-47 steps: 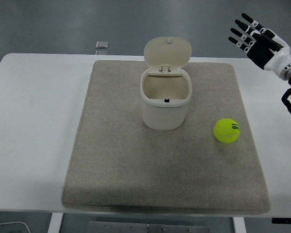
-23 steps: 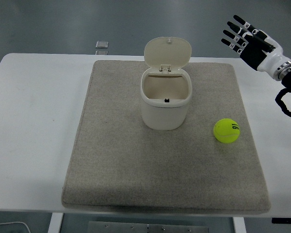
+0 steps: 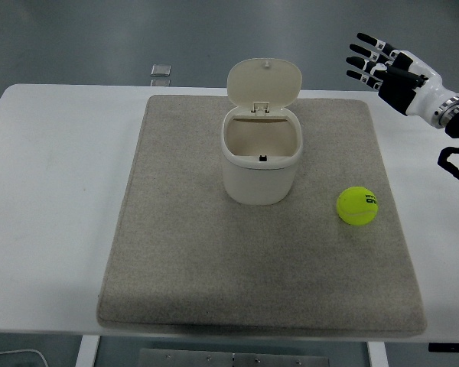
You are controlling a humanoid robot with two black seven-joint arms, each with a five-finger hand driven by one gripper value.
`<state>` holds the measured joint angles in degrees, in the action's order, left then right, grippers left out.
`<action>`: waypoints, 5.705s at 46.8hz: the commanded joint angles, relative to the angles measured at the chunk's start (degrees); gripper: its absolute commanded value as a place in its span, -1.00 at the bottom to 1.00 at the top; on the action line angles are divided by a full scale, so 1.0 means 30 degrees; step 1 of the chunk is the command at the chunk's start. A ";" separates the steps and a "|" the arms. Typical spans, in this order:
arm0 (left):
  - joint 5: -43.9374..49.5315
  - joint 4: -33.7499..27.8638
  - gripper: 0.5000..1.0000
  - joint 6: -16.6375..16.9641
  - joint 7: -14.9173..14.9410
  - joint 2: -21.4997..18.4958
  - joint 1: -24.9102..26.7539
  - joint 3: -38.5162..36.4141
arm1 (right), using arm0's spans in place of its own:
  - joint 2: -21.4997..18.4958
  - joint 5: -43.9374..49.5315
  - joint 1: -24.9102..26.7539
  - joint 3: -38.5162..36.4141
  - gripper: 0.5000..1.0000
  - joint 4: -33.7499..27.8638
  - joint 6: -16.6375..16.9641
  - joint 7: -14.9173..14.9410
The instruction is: Pick up the tennis ball and place it in the box.
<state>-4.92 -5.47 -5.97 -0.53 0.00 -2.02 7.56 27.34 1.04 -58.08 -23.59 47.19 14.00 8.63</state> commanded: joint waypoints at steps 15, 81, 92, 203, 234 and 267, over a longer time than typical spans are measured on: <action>-0.0001 0.0006 0.97 -0.0001 0.0000 0.0000 -0.0001 0.0001 | 0.1404 0.4251 -0.0385 0.0041 0.67 0.0937 0.0372 0.0171; -0.0001 0.0006 0.97 -0.0001 0.0000 0.0000 -0.0001 0.0001 | 0.8643 2.4351 0.0494 0.4142 0.67 1.0607 -0.0446 0.4302; -0.0001 0.0006 0.97 -0.0001 0.0000 0.0000 -0.0001 0.0001 | 0.7735 2.4351 0.0904 0.4670 0.66 1.0577 -0.1824 0.4155; -0.0001 0.0006 0.97 -0.0001 0.0000 0.0000 -0.0001 0.0001 | 0.4630 2.4966 -0.3227 0.3470 -1.00 1.0753 -0.2440 0.6206; -0.0001 -0.0023 0.97 -0.0001 0.0000 0.0000 -0.0001 0.0001 | 0.2548 2.3356 -0.3608 0.3499 -0.57 0.9406 -0.2528 0.3453; -0.0001 0.0006 0.97 -0.0001 0.0000 0.0000 -0.0001 0.0001 | 0.2431 2.2798 -0.3315 0.3616 0.44 0.9435 -0.2440 0.2954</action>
<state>-4.92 -5.45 -5.97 -0.53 0.00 -1.99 7.56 34.59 69.43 -68.35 -12.74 75.50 6.65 17.49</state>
